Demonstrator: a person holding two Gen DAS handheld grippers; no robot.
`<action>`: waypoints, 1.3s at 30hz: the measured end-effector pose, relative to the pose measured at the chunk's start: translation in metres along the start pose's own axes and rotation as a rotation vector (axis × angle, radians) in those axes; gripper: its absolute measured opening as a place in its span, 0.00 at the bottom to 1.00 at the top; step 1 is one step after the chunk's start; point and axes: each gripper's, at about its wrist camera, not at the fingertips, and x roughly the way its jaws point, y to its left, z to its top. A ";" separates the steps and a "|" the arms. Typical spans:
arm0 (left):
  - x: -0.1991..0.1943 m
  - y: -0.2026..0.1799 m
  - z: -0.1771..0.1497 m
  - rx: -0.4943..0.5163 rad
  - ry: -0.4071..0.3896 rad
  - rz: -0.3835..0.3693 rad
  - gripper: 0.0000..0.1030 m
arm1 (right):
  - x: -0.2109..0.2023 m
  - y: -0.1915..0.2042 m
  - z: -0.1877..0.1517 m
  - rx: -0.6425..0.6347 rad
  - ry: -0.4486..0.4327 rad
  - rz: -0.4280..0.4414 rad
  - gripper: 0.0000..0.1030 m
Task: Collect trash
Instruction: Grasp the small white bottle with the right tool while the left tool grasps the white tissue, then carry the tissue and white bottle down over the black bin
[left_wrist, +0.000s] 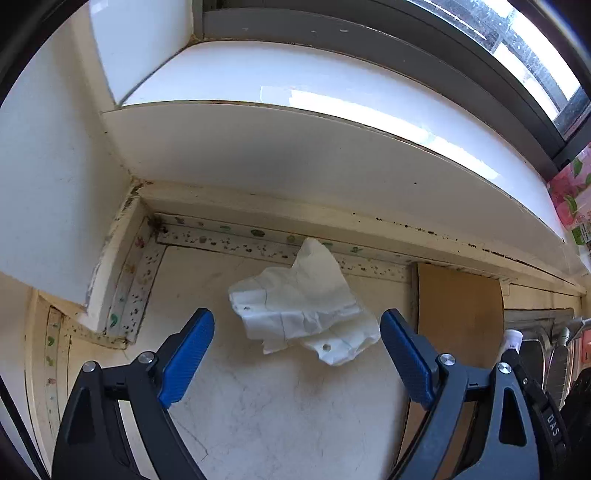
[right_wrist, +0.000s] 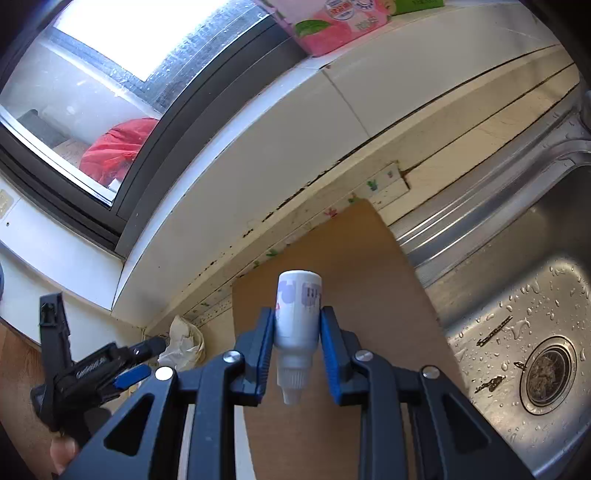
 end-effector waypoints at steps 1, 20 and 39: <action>0.006 -0.004 0.003 0.006 0.000 0.012 0.88 | -0.003 -0.004 0.001 -0.004 0.001 0.003 0.24; 0.017 -0.039 -0.040 0.085 -0.144 0.169 0.41 | -0.026 0.010 -0.025 -0.123 0.066 0.082 0.24; -0.202 -0.032 -0.226 0.188 -0.282 0.006 0.39 | -0.175 0.038 -0.130 -0.252 0.089 0.117 0.24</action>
